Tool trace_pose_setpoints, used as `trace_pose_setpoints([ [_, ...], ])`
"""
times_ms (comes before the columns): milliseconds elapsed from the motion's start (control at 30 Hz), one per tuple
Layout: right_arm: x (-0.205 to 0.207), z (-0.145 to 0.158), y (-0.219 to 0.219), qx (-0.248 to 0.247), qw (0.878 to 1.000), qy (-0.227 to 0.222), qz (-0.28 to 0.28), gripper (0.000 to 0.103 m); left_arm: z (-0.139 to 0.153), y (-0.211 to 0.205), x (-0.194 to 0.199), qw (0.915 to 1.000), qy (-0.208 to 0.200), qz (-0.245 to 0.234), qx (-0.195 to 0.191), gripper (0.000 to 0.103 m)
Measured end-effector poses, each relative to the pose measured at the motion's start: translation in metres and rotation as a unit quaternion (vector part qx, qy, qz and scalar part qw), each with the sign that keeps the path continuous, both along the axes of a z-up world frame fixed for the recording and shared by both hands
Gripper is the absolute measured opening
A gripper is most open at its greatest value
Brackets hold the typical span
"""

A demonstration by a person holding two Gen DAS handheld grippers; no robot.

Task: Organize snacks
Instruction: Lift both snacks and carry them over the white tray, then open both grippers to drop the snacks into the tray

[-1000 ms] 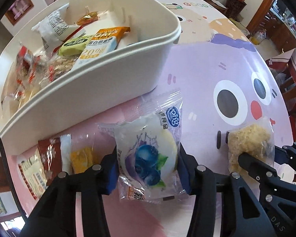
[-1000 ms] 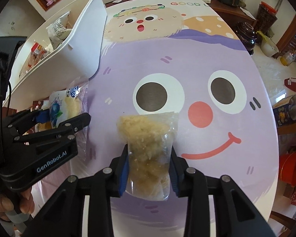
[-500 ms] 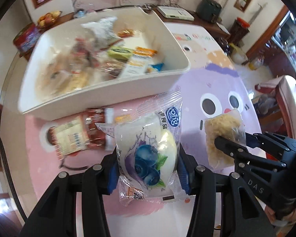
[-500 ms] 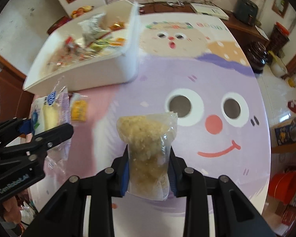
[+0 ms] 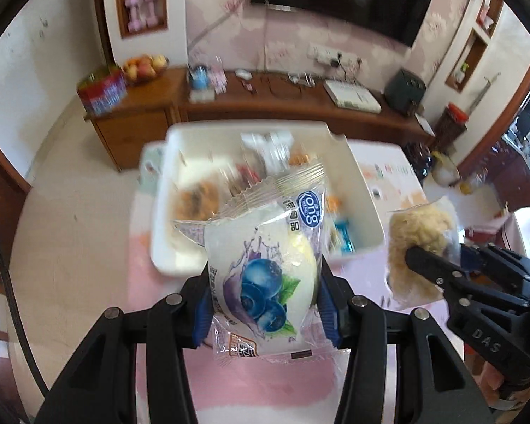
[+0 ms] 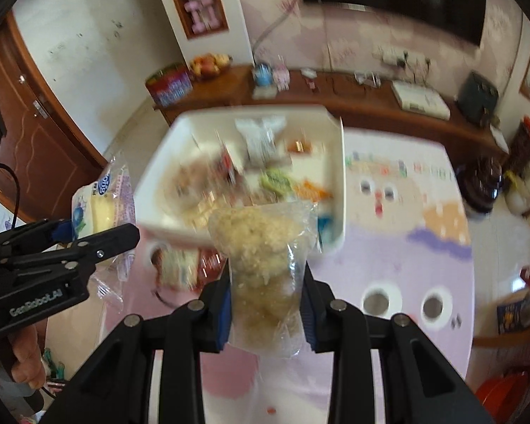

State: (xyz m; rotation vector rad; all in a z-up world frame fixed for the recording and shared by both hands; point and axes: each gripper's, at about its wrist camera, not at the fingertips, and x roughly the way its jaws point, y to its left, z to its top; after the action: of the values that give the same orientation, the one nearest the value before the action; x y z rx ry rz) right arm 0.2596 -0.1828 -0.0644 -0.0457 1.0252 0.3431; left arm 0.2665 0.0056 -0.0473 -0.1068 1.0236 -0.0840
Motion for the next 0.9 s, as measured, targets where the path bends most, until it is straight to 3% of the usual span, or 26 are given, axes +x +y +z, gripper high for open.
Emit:
trace_pose_setpoints([
  [200, 0.033, 0.052, 0.017, 0.007, 0.998, -0.063, -0.012, 0.032, 0.034, 0.021, 0.028, 0.9990, -0.037, 0.013, 0.019, 0.049],
  [400, 0.064, 0.076, 0.022, 0.016, 0.995, -0.088, -0.041, 0.032, 0.050, 0.034, 0.057, 0.9978, -0.052, 0.019, 0.037, 0.049],
  [600, 0.087, 0.076, 0.025, 0.018, 0.994, -0.086, -0.066, 0.032, 0.047, 0.033, 0.090, 0.9974, -0.053, 0.021, 0.045, 0.049],
  [900, 0.114, 0.052, 0.027, 0.015, 0.994, -0.057, -0.088, 0.032, 0.025, 0.020, 0.126, 0.9979, -0.039, 0.015, 0.050, 0.049],
])
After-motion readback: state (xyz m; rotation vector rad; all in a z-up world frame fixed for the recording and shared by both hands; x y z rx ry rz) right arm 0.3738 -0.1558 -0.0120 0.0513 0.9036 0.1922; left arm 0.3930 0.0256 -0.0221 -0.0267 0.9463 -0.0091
